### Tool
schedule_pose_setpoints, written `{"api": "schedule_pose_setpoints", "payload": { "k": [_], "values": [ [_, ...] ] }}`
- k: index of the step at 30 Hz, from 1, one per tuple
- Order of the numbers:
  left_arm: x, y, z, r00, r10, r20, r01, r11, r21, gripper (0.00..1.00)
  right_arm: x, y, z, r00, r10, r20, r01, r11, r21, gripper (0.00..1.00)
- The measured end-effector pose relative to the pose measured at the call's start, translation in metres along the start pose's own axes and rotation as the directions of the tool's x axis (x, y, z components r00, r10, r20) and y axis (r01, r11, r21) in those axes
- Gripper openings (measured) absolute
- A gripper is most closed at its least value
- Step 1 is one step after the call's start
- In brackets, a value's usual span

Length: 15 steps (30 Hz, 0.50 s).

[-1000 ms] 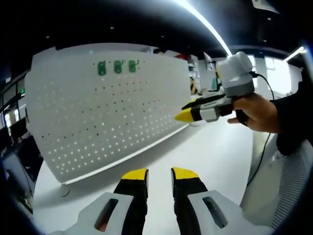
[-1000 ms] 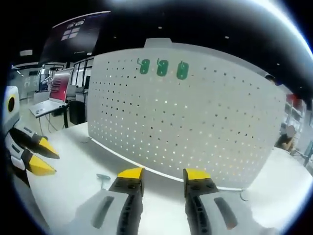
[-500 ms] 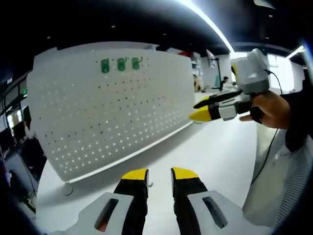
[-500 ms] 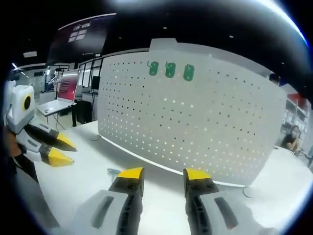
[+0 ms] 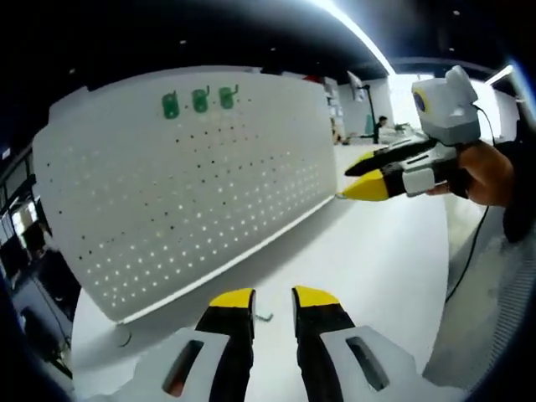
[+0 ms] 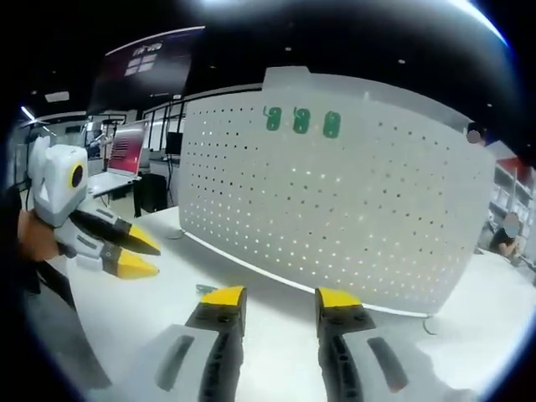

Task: Insert the hook assembly into the mounting plate slot until the hook locks in place.

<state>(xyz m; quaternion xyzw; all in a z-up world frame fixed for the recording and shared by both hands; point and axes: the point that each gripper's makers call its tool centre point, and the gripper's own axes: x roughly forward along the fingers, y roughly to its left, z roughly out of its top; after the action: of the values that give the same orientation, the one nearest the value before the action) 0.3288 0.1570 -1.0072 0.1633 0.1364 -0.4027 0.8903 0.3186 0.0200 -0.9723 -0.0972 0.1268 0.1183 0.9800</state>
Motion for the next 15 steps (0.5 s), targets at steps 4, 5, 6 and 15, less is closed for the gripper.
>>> {"api": "schedule_pose_setpoints", "payload": {
  "k": [4,5,6,15],
  "values": [
    [0.011,0.004,-0.003,1.000,-0.010,-0.026,0.010,1.000,0.022,0.18,0.001,0.001,-0.002,1.000,0.007,-0.004,-0.007,1.000,0.004,0.30],
    [0.015,0.006,-0.005,0.999,-0.012,-0.035,0.013,1.000,0.026,0.18,0.002,0.002,-0.002,1.000,0.009,-0.003,-0.009,1.000,0.006,0.30],
    [0.017,0.007,-0.006,0.999,-0.014,-0.041,0.015,0.999,0.030,0.18,0.002,0.002,-0.002,1.000,0.010,-0.004,-0.010,1.000,0.007,0.31],
    [0.040,0.018,-0.018,0.994,-0.026,-0.109,0.035,0.996,0.080,0.17,0.005,-0.002,-0.005,1.000,0.014,-0.012,-0.013,0.999,0.029,0.31]
  ]
}}
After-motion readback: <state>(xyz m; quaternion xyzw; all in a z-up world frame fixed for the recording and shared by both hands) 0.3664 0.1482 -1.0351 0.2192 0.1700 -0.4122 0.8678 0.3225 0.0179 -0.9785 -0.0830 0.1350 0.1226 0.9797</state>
